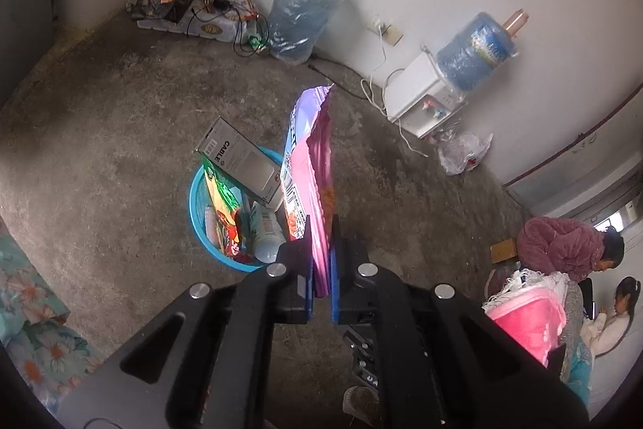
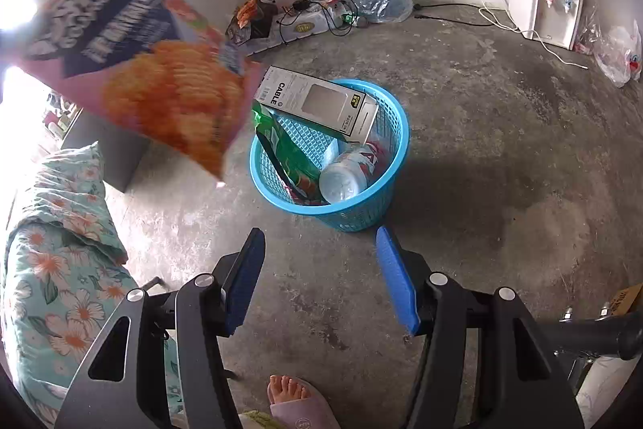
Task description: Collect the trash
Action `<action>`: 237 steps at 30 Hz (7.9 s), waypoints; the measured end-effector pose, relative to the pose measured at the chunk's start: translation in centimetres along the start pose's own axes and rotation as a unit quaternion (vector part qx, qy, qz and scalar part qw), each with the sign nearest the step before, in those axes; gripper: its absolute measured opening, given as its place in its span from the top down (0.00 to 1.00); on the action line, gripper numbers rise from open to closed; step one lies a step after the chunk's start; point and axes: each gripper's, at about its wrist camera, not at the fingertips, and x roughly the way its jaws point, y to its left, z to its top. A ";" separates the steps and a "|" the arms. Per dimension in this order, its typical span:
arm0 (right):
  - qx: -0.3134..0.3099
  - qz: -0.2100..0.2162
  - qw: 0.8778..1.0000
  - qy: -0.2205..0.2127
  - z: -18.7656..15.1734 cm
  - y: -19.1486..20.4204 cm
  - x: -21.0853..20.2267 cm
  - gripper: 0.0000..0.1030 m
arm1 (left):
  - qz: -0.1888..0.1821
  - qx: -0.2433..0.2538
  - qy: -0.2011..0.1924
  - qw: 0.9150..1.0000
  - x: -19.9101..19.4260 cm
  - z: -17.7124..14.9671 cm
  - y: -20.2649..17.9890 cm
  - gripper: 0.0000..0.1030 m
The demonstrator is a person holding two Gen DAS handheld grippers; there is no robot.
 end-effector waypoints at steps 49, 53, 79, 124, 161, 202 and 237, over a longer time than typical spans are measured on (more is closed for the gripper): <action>-0.059 0.077 0.990 -0.105 1.3 6.7 -9.2 0.43 | 0.146 -0.029 -0.203 0.968 -25.9 -11.4 -0.7 0.20; -0.116 0.097 0.977 -0.149 0.4 11.0 -13.9 0.35 | 0.195 -0.085 -0.236 0.948 -30.8 -19.0 0.4 0.16; -0.407 0.047 0.910 -0.065 -13.3 20.1 -24.3 0.06 | 0.356 -0.239 -0.165 0.888 -29.7 -36.8 -0.5 0.09; -0.404 0.042 0.913 -0.038 -12.1 20.3 -23.6 0.06 | 0.390 -0.285 -0.181 0.857 -30.7 -37.4 0.2 0.09; -0.431 0.058 0.899 -0.054 -13.4 22.1 -25.6 0.06 | 0.392 -0.308 -0.215 0.840 -33.3 -39.0 0.0 0.09; -0.433 0.043 0.898 -0.056 -13.1 21.8 -25.6 0.06 | 0.385 -0.290 -0.214 0.850 -32.9 -38.5 -0.3 0.09; -0.434 0.043 0.898 -0.056 -13.1 21.9 -25.6 0.06 | 0.384 -0.291 -0.212 0.850 -32.7 -38.6 -0.3 0.09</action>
